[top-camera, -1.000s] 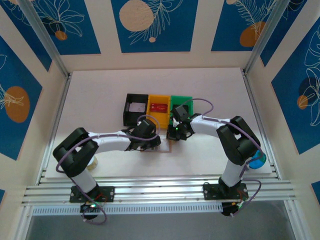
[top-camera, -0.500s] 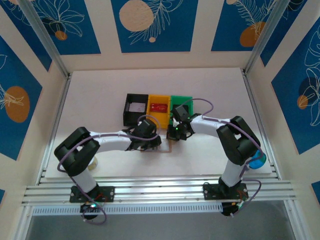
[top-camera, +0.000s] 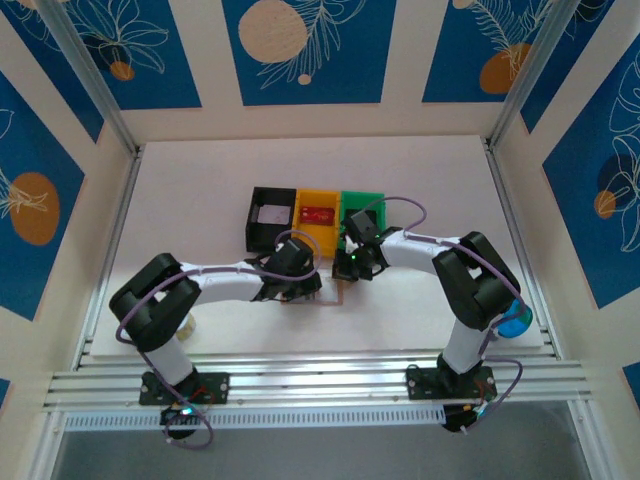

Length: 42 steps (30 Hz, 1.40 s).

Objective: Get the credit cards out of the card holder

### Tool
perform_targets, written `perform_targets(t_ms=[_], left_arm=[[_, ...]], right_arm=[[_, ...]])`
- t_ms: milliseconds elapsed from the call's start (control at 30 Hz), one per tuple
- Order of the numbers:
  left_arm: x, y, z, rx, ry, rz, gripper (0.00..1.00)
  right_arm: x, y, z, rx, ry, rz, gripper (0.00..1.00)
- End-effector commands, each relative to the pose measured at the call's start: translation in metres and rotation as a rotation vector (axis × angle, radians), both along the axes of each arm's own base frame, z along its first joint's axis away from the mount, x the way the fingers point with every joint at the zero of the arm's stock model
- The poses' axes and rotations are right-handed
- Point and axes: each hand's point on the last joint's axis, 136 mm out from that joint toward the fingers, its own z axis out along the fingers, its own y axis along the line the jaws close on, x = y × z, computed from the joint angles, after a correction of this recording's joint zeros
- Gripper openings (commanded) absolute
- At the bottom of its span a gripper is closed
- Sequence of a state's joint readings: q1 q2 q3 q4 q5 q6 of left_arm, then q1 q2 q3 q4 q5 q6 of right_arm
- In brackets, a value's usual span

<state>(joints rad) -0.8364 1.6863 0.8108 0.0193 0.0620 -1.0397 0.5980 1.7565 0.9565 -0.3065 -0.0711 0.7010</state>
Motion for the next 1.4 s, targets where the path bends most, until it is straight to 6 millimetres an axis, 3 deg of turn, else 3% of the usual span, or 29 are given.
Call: perform_targets(t_ms=[0, 400, 1367], left_arm=[[-0.001, -0.005, -0.006, -0.005, 0.009, -0.001, 0.13], [0.003, -0.007, -0.001, -0.038, -0.015, 0.02, 0.0], [0.004, 0.0, 0.029, -0.122, -0.091, 0.061, 0.0]], right_arm=[[-0.008, 0.008, -0.008, 0.016, 0.034, 0.028, 0.0], [-0.009, 0.009, -0.008, 0.016, 0.032, 0.031, 0.0], [-0.008, 0.008, -0.006, 0.007, 0.026, 0.03, 0.0]])
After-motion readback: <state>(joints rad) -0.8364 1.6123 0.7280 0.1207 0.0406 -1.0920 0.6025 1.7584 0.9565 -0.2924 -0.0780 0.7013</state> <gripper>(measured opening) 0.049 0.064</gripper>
